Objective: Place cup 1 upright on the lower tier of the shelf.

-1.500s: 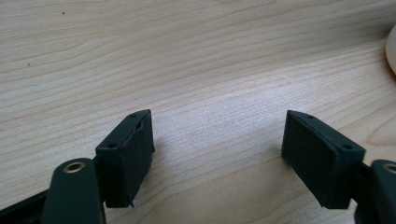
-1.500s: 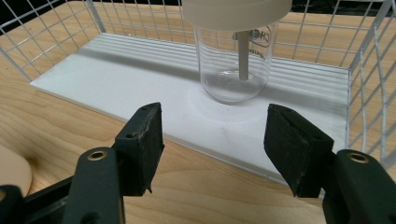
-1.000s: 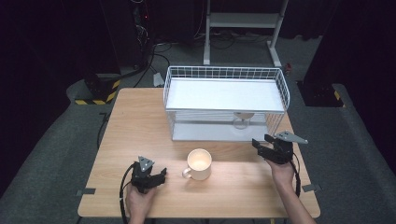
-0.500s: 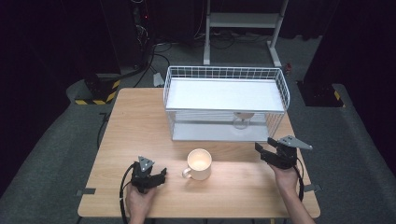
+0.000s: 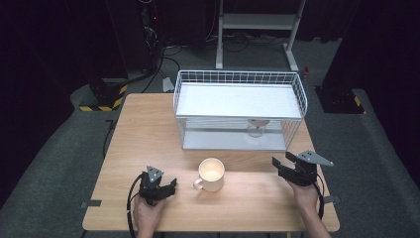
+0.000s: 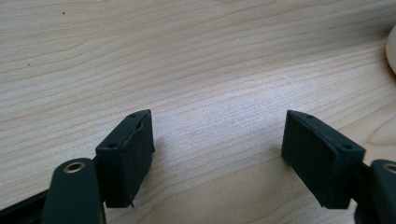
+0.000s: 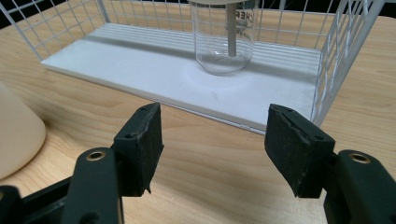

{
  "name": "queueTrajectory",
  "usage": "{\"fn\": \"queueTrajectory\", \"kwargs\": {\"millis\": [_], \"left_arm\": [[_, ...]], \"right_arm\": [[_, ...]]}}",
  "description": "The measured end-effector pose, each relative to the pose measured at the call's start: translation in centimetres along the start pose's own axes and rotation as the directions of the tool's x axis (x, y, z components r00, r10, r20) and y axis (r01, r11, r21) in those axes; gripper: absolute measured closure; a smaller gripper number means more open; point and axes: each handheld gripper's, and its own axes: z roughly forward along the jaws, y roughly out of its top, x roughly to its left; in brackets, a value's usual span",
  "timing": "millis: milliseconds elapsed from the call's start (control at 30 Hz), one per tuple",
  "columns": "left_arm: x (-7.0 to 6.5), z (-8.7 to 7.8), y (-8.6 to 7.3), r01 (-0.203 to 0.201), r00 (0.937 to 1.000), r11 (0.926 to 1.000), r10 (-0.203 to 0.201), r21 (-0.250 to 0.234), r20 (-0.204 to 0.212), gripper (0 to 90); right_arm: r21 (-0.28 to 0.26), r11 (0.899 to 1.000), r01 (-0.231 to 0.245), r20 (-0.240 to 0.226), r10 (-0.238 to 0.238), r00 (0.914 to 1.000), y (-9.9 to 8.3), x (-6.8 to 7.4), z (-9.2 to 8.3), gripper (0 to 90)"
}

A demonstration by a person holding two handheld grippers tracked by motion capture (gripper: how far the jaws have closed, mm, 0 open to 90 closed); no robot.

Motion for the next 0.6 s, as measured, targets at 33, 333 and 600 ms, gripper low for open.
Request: {"fn": "queueTrajectory", "kwargs": {"millis": [33, 333, 600], "left_arm": [[0.0, 0.0, 0.0, -0.001, 1.0000, 1.0000, 0.001, 0.000, 0.000, 25.3], [0.0, 0.0, 0.0, 0.003, 1.0000, 1.0000, -0.003, -0.001, -0.002, 25.4], [0.0, 0.0, 0.0, 0.005, 1.0000, 1.0000, -0.005, -0.002, -0.004, 25.4]], "right_arm": [[0.001, 1.000, 0.006, 0.003, -0.006, 1.0000, -0.1, 0.0, -0.1, 36.7], [0.014, 1.000, 0.019, 0.009, -0.019, 0.9998, -1.6, 0.2, -0.7, 36.5], [0.085, 0.996, 0.012, 0.026, -0.014, 0.9995, -3.6, -0.4, -0.6, 35.7]]}}
